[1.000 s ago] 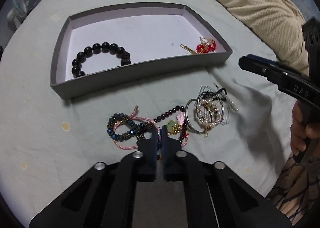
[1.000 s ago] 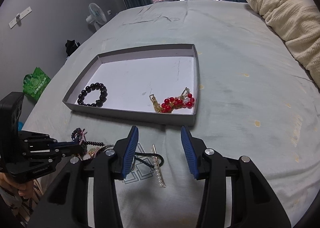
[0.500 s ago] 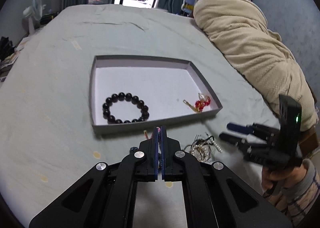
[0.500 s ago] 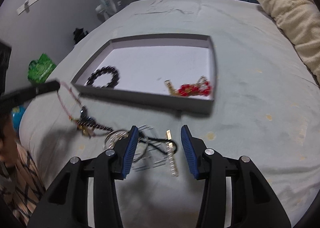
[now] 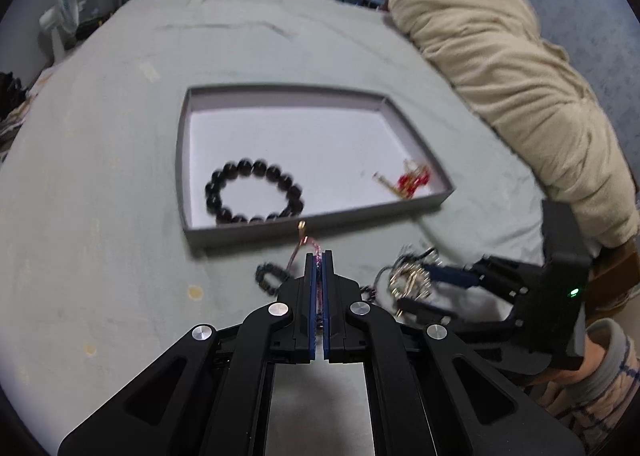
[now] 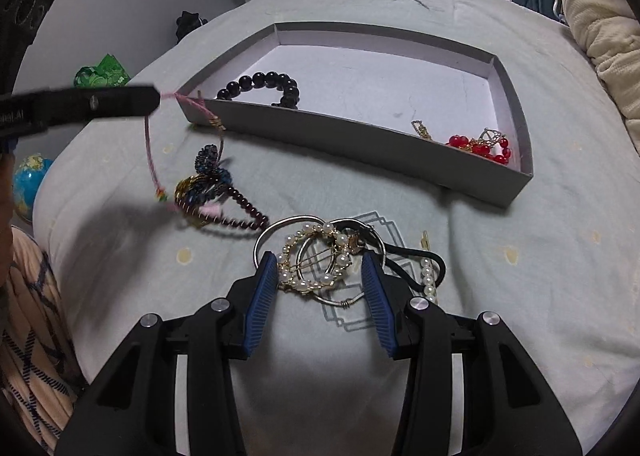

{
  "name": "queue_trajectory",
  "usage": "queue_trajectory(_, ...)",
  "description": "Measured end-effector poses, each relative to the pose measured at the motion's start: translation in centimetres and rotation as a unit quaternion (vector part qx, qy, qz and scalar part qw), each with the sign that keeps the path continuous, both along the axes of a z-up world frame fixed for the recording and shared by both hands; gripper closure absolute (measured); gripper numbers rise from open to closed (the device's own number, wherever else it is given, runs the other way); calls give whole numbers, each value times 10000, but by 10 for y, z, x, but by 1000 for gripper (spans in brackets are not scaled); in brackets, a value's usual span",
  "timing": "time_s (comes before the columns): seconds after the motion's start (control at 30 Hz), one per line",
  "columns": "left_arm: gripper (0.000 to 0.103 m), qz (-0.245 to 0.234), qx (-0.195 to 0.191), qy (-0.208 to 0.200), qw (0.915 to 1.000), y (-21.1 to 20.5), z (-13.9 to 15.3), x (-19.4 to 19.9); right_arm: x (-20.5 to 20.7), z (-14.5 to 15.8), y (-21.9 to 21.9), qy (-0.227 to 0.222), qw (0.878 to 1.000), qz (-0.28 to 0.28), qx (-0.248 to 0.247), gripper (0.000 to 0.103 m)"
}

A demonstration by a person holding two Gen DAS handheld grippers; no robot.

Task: Organize jewelry
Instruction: 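Grasp the pearl circle hair clip from the tangle with the right gripper, then grasp the dark blue beaded bracelet with the left gripper while the right holds the pearl clip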

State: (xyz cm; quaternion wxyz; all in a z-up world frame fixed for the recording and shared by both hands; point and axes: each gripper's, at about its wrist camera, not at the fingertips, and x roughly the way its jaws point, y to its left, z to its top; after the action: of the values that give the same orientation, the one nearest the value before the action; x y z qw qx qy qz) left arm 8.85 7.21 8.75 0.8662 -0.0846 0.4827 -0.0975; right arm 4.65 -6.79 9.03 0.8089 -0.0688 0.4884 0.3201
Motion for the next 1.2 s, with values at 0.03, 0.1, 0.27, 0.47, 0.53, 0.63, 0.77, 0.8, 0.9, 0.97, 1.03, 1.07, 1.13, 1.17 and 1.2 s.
queue_trajectory(0.03, 100, 15, 38, 64, 10000, 0, -3, 1, 1, -1, 1, -6, 10000, -16, 23, 58)
queue_trajectory(0.1, 100, 71, 132, 174, 9997, 3, -9, 2, -1, -2, 3, -28, 10000, 27, 39, 65)
queue_trajectory(0.27, 100, 201, 252, 292, 9991, 13, -13, 0, -4, 11, 1, -254, 9996, 92, 91, 65)
queue_trajectory(0.47, 100, -28, -480, -40, 9988, 20, 6, -5, 9, 43, -21, -444, 9976, -206, 498, 65)
queue_trajectory(0.53, 100, -212, -706, -375, 9966, 17, 22, -12, 14, 49, -28, -470, 9966, -325, 586, 65)
queue_trajectory(0.63, 100, -465, -925, -815, 9913, 11, 42, -21, 21, 54, -37, -497, 9954, -494, 659, 65)
queue_trajectory(0.77, 100, -669, -1174, -1108, 9846, 9, 57, -29, 25, 57, -42, -501, 9945, -618, 682, 65)
queue_trajectory(0.8, 100, -737, -1115, -1066, 9853, 7, 57, -29, 25, 56, -43, -500, 9944, -631, 683, 65)
queue_trajectory(0.9, 100, -607, -606, -485, 9951, 2, 36, -19, 25, 56, -46, -501, 9943, -666, 660, 65)
queue_trajectory(0.97, 100, -259, -52, 46, 9996, 7, 11, -9, 25, 56, -47, -480, 9942, -698, 663, 65)
queue_trajectory(1.03, 99, 63, 728, 431, 9964, 11, -10, -3, 25, 55, -48, -478, 9941, -719, 652, 65)
queue_trajectory(1.07, 95, 209, 991, 488, 9937, 14, -14, -1, 26, 55, -49, -475, 9941, -729, 653, 65)
queue_trajectory(1.13, 79, 351, 1106, 486, 9921, 19, -14, -1, 26, 55, -49, -469, 9940, -733, 662, 65)
queue_trajectory(1.17, 75, 309, 1002, 405, 9937, 18, -10, -2, 26, 56, -48, -477, 9940, -730, 666, 65)
queue_trajectory(1.2, 68, 248, 948, 368, 9945, 17, -9, -2, 26, 56, -48, -480, 9940, -724, 668, 65)
